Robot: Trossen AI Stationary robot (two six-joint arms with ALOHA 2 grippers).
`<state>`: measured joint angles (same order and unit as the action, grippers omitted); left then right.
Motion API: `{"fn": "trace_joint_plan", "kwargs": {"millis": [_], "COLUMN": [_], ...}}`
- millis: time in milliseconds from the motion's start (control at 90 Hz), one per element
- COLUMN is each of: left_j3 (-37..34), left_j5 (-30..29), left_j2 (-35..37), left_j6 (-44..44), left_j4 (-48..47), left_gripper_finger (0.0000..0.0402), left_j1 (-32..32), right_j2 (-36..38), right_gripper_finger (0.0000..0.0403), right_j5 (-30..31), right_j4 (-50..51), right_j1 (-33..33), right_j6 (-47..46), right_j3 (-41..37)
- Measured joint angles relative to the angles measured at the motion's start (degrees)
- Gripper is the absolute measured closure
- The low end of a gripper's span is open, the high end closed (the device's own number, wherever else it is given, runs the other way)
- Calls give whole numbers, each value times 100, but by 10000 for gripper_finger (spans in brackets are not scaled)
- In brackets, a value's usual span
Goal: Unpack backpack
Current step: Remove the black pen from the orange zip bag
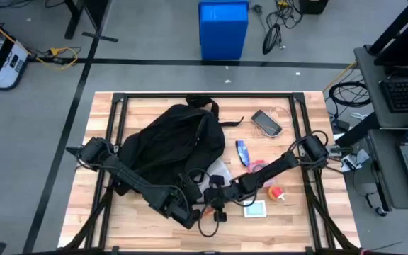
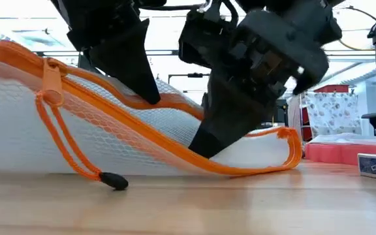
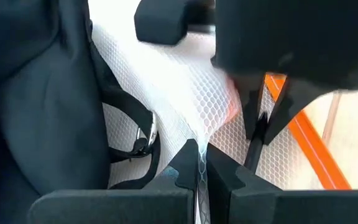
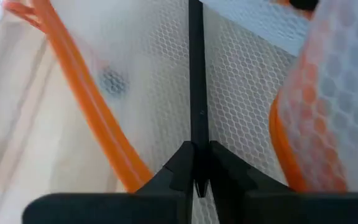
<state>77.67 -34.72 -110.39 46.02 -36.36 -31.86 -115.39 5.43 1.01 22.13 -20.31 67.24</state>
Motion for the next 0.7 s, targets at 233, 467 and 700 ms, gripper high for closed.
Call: {"fn": "trace_joint_plan", "kwargs": {"millis": [233,467,700], "left_j3": [0,0,0], "left_j5": [0,0,-43], "left_j2": [0,2,7], "left_j6": [-31,-6,13], "left_j4": [1,-88,-57], "left_gripper_finger": [402,402,402], "left_j1": [3,41,61], "right_j2": [526,1188,1968], "right_gripper_finger": [382,382,382], "right_j5": [-77,-409,-766], "right_j4": [686,2413,4015], "right_j1": [11,173,556], "right_j6": [16,-346,-1146], "right_j3": [7,9,9]}}
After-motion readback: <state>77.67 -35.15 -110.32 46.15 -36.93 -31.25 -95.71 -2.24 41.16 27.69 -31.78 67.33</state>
